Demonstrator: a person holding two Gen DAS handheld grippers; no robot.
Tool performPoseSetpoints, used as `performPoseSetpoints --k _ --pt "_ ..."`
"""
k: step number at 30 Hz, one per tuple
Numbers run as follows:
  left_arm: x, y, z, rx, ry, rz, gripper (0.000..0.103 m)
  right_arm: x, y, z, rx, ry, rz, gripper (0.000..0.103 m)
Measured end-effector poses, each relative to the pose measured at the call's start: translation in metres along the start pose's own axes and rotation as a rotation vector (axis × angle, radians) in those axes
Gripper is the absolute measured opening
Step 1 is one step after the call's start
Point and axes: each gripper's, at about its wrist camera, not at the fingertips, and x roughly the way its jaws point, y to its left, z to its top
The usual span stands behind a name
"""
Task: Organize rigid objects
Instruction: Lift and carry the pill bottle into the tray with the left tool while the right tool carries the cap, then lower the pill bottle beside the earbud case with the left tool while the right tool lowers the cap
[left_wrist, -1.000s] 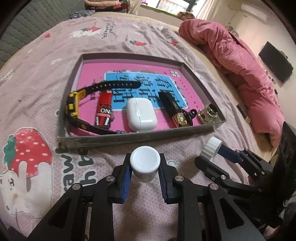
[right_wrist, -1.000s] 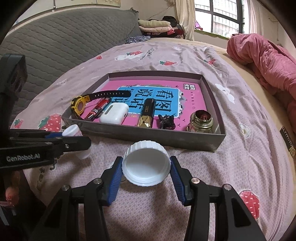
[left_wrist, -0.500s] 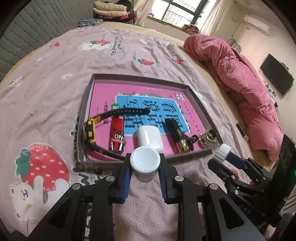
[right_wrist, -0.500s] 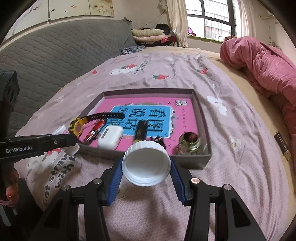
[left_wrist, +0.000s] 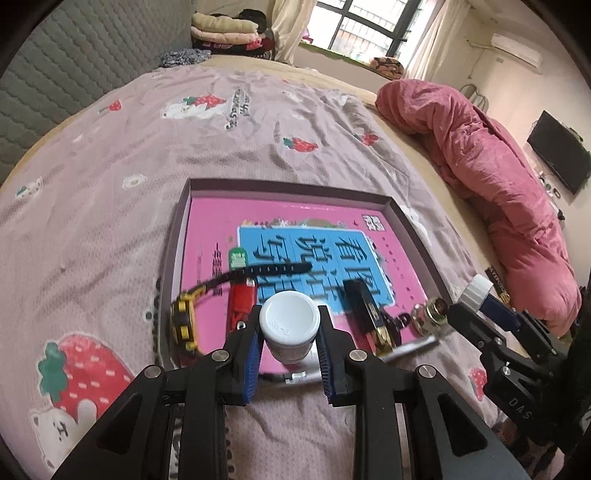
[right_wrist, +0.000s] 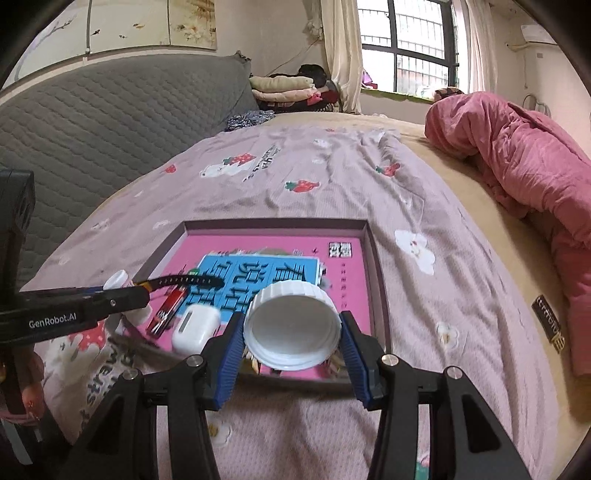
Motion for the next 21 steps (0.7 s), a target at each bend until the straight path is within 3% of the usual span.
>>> performPoseSetpoints --k 21 --pt "0.043 0.003 -0.002 -0.001 0.06 0.017 0.027 0.052 0.019 -0.012 -0.035 0.12 -0.01 0.05"
